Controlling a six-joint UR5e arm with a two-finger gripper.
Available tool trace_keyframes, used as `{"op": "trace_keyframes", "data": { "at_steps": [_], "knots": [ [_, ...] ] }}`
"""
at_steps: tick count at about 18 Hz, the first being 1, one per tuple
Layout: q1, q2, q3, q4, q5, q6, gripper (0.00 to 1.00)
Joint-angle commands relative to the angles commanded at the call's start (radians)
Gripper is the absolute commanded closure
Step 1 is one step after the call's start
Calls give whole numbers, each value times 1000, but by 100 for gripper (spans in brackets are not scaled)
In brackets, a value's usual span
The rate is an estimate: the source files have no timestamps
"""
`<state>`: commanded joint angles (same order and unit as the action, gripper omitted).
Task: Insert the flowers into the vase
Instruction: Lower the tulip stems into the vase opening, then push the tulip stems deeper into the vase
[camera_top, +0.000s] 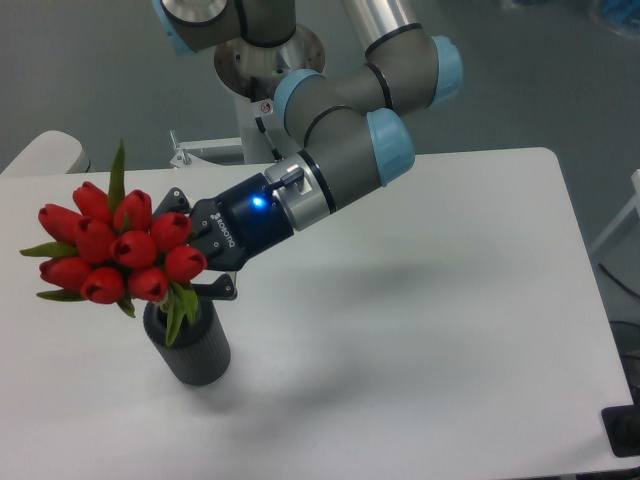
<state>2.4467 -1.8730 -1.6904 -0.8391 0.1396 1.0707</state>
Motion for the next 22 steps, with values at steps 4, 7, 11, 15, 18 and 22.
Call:
{"op": "trace_keyframes", "data": {
  "at_steps": [4,7,11,15,18,22],
  "knots": [
    [-5,-2,-8,0,2,18,92],
    [-5,-3,-43,0,2,72,92],
    [-3,-9,-98,0,2,196,90],
    [3,-21,-143,0,2,303,88],
    [3,-49,-159,2,3,371,83],
    [9,-63,-196,2,3,428,77]
  ]
}}
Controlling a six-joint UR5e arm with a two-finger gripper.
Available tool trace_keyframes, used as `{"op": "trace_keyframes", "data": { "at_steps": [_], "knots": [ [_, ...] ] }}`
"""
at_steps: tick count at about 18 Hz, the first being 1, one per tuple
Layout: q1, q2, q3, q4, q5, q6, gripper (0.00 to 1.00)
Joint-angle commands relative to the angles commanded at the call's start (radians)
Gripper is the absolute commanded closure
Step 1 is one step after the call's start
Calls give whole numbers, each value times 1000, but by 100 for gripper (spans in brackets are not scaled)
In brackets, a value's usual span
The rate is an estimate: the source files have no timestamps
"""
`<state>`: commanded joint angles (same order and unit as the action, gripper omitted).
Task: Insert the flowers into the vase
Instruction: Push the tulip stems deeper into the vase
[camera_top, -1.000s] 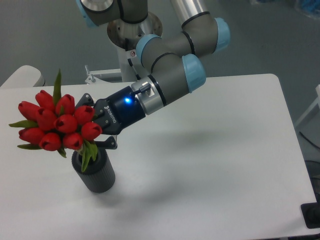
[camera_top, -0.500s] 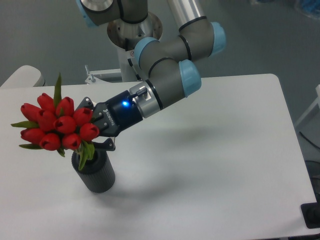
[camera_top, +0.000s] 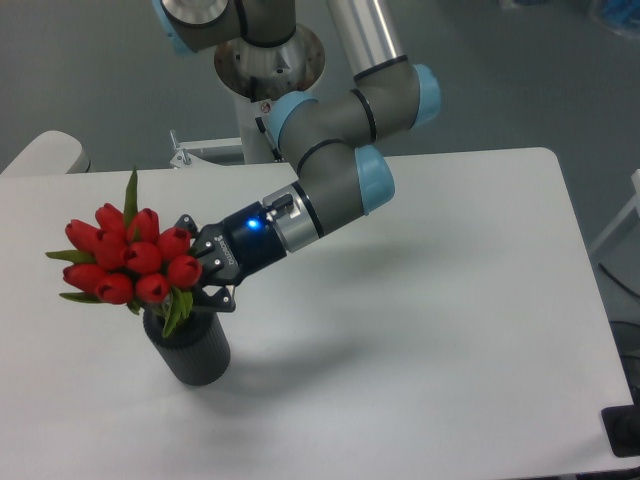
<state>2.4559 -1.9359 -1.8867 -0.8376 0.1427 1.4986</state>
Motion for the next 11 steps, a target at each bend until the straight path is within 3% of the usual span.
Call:
{"op": "trace_keyframes", "data": {
  "at_steps": [3,11],
  "knots": [
    [17,0,-37,0,0,37,73],
    [34,-15,-40,0,0,52,37]
  ]
}}
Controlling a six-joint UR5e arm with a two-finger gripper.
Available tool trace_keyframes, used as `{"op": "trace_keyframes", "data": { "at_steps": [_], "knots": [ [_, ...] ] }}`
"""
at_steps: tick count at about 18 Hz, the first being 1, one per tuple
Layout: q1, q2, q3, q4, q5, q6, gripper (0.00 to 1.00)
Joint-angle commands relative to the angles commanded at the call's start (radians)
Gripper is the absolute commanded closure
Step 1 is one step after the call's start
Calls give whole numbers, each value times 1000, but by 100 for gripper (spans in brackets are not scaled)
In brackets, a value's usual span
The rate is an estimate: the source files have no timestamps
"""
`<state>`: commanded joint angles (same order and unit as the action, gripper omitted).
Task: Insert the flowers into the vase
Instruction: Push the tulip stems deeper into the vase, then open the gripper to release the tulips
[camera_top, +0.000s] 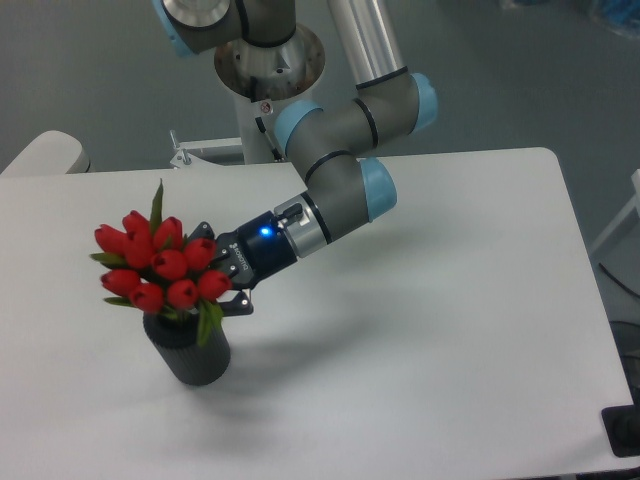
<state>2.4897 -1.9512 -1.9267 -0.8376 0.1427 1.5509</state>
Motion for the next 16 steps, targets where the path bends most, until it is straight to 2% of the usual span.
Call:
{"op": "trace_keyframes", "data": {
  "at_steps": [2,4,6,16],
  "knots": [
    [8,0,0,0,2,0,26],
    [17,0,0,2,11,-2,8],
    [29,0,0,0,11,-3,0],
    [110,2,0,-2,12,0,0]
  ]
}}
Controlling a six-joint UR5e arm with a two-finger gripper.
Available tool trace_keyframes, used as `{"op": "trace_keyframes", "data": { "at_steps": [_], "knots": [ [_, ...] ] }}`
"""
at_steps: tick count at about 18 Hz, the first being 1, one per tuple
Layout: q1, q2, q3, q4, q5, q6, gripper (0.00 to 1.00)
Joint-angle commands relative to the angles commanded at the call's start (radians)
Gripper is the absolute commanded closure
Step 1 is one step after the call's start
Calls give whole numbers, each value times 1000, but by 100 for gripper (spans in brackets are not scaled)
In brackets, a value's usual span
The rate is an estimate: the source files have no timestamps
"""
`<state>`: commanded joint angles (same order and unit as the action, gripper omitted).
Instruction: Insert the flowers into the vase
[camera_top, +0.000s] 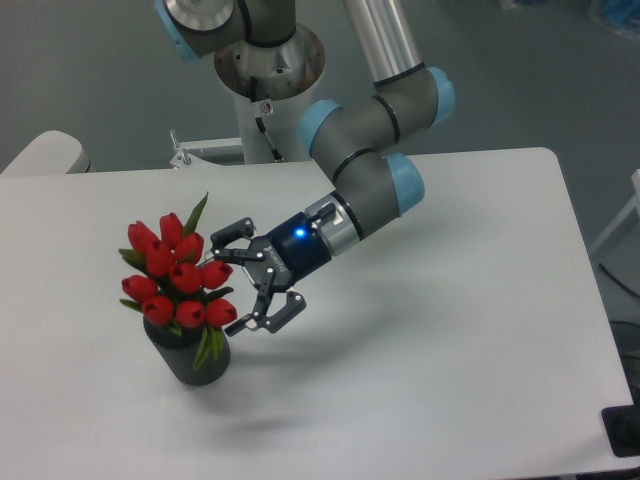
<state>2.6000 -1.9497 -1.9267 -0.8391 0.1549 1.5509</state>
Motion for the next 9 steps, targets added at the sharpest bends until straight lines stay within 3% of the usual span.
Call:
{"op": "trace_keyframes", "data": {
  "at_steps": [9],
  "knots": [
    [75,5,37,-2,0,-18,0]
  ]
}}
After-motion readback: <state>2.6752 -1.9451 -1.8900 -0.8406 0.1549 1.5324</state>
